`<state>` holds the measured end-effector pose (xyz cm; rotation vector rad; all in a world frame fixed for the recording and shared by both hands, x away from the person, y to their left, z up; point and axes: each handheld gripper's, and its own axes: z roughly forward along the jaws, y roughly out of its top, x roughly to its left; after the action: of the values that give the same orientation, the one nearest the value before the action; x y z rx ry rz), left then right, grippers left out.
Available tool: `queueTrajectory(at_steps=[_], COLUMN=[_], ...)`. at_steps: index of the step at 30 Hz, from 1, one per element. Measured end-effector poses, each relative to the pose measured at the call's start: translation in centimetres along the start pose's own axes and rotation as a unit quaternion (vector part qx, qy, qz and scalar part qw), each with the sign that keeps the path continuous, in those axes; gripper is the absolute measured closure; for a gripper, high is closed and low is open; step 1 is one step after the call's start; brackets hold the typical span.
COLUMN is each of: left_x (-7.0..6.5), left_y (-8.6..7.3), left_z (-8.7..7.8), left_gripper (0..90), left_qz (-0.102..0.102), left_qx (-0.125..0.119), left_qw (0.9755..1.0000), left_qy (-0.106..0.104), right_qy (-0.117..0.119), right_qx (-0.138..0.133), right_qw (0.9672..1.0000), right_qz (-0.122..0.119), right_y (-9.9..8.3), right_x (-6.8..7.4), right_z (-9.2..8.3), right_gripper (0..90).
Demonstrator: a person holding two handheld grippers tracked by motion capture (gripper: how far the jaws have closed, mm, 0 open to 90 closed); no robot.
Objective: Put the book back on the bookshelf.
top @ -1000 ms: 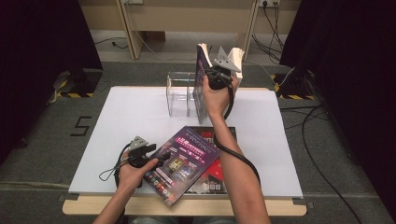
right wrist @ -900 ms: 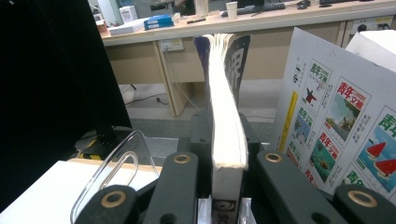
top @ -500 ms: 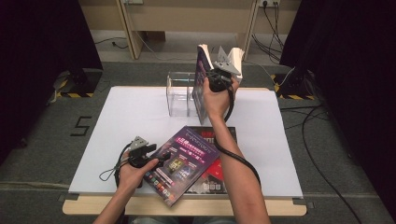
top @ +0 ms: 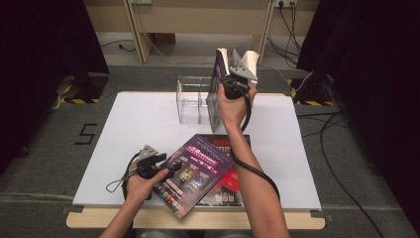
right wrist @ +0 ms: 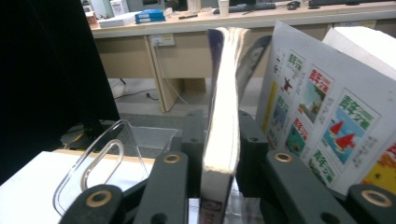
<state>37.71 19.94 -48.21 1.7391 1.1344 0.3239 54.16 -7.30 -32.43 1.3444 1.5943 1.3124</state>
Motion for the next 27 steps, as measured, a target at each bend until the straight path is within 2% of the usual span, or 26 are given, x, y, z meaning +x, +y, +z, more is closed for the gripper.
queueTrajectory(at_steps=[16, 27], left_x=[-0.1, -0.2], left_y=[0.0, 0.0], left_z=[0.0, 0.1], left_gripper=[21.0, 21.0], left_qz=[0.003, 0.006], left_qx=[0.001, 0.002], left_qw=[1.0000, 1.0000], left_qy=[0.001, 0.003], right_qy=[0.005, 0.010], right_qx=[0.010, 0.020], right_qw=[0.9999, 0.9995], right_qz=[-0.006, -0.024], right_y=[-0.4, -1.2], right_x=[-0.4, -0.3], right_z=[-0.7, -1.6], right_gripper=[68.2, 61.4])
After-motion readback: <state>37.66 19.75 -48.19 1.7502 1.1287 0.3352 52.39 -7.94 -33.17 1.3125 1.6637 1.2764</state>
